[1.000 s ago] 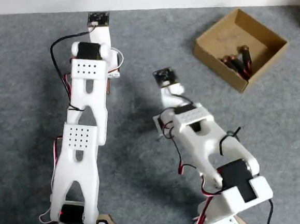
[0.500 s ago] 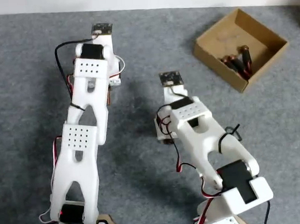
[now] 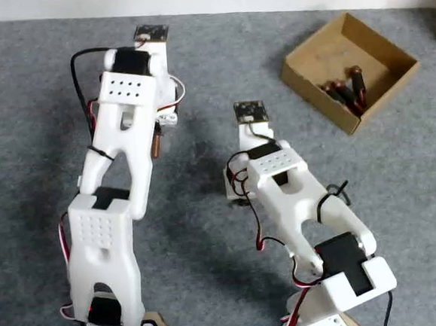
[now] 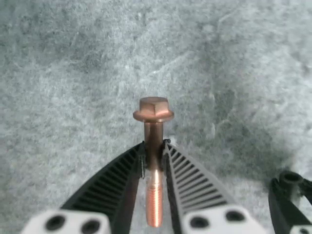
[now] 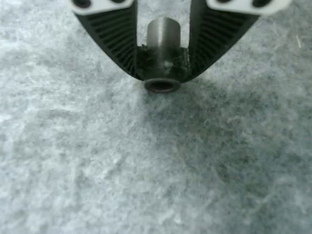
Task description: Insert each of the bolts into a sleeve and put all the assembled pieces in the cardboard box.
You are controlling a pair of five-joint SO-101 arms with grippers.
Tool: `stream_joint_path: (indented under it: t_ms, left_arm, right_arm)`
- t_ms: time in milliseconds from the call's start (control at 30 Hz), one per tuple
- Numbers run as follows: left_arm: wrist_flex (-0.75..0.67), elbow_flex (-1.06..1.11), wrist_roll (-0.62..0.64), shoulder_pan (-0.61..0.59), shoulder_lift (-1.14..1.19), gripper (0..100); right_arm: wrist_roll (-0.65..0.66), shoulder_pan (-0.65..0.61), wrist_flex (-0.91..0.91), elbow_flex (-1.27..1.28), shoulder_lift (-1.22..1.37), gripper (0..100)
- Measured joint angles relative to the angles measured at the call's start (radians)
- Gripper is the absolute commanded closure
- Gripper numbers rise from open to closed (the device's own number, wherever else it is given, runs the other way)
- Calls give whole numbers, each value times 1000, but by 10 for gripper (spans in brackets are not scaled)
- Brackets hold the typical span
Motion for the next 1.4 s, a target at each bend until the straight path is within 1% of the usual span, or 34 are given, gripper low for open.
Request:
stream_joint_path:
  t_ms: [167, 333, 433, 533, 667, 767, 900, 1067, 1200, 1267, 1400]
  left_arm:
    - [0, 35, 0, 2, -51, 994]
    - [0, 43, 31, 6, -58, 994]
    - [0, 43, 32, 12, -58, 994]
    - [0, 43, 32, 23, -58, 994]
    - [0, 43, 32, 37, -58, 994]
    - [0, 43, 32, 38, -58, 994]
    - [0, 60, 32, 40, -64, 994]
    - [-2, 172, 32, 40, -155, 994]
    - [-2, 295, 32, 40, -288, 994]
    - [-6, 351, 32, 40, -351, 994]
    - [-91, 499, 34, 46, -443, 994]
  right_arm:
    - [-28, 60, -2, 2, -25, 994]
    - [-38, 63, -14, 52, -201, 994]
    - [-38, 81, -100, 155, -313, 994]
    - [-37, 78, -247, 285, -413, 994]
    - [3, 78, -417, 446, -516, 994]
    - [9, 80, -442, 506, -566, 994]
    - [9, 80, -450, 511, -614, 994]
    - [9, 80, -470, 511, -629, 994]
    - [12, 80, -575, 549, -632, 994]
    - [37, 83, -620, 583, -632, 994]
    - [48, 83, -686, 611, -632, 994]
